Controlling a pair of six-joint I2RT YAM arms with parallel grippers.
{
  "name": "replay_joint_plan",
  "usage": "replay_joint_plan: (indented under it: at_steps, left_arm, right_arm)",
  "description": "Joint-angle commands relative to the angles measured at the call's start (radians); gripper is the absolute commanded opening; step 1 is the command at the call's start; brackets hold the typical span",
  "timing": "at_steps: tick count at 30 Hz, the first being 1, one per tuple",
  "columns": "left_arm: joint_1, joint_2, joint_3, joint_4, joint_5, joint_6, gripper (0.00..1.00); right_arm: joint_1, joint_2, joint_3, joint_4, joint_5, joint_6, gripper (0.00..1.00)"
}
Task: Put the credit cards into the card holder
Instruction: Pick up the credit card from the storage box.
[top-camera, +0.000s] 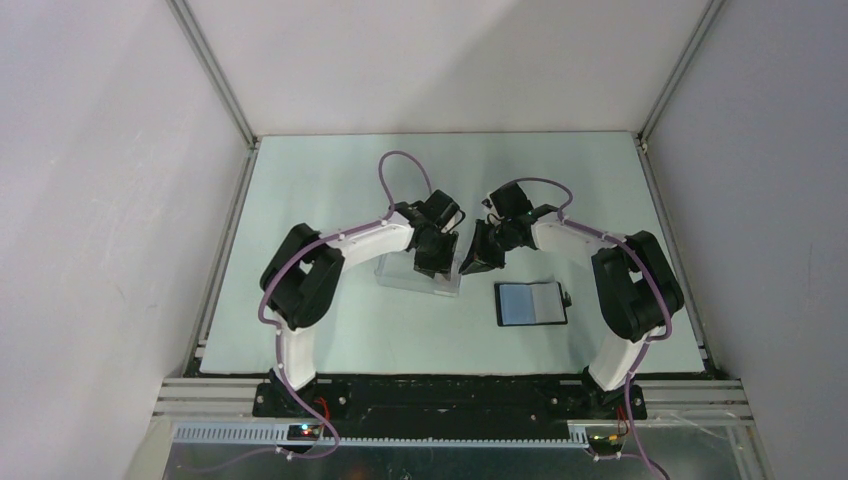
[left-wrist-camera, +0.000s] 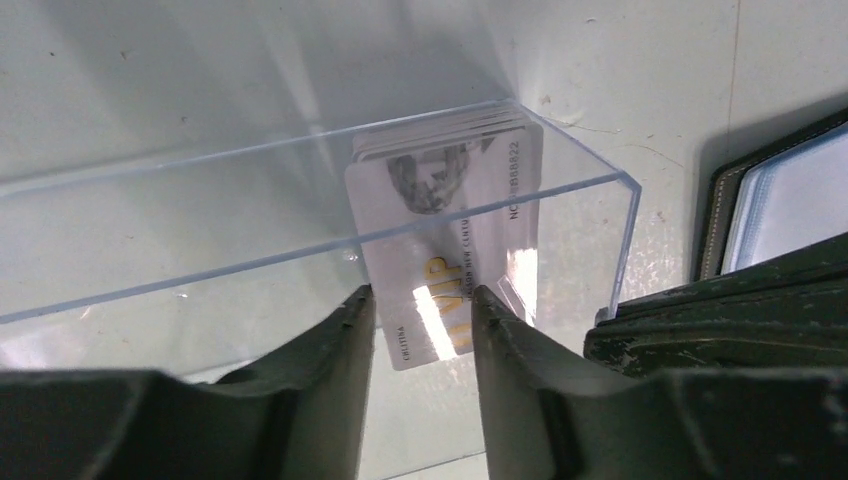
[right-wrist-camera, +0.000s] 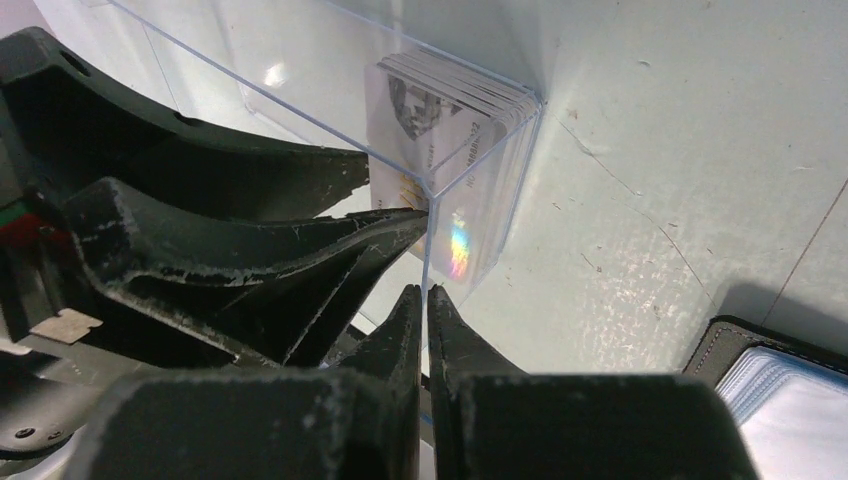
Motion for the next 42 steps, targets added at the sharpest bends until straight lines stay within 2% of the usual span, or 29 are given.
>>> replay_joint_plan:
  at_steps: [1, 4, 14, 16, 19, 22, 24, 27, 42]
  left_arm:
    - [-0.005, 0.014, 0.039, -0.003, -0.011, 0.013, 0.41]
    - [-0.005, 0.015, 0.040, -0.002, -0.012, 0.005, 0.34]
    - [-0.009, -0.021, 0.041, -0.003, -0.007, 0.002, 0.33]
    - [-0.011, -0.022, 0.043, -0.005, -0.006, 0.002, 0.36]
    - [-0.013, -0.021, 0.044, -0.014, -0.027, 0.004, 0.50]
    - [-0.014, -0.026, 0.041, -0.027, -0.052, 0.003, 0.53]
    - [-0.013, -0.031, 0.040, -0.029, -0.062, 0.002, 0.51]
    - [-0.013, -0.032, 0.043, -0.029, -0.063, 0.001, 0.40]
    - [-0.021, -0.030, 0.048, -0.028, -0.055, 0.000, 0.23]
  right_arm:
    - [0.009, 0.005, 0.036, 0.015, -0.028, -0.011, 0.04]
    - [0.009, 0.005, 0.036, 0.014, -0.028, -0.013, 0.04]
    - [0.009, 0.009, 0.036, 0.014, -0.029, -0.013, 0.04]
    - [0.008, 0.008, 0.036, 0.014, -0.030, -0.013, 0.04]
    - [0.009, 0.009, 0.036, 0.014, -0.031, -0.013, 0.04]
    - [0.011, 0.008, 0.036, 0.015, -0.032, -0.012, 0.04]
    - [0.010, 0.008, 0.036, 0.015, -0.032, -0.011, 0.04]
    - [0.011, 0.009, 0.036, 0.015, -0.033, -0.011, 0.04]
    - [0.015, 0.015, 0.036, 0.017, -0.037, -0.011, 0.05]
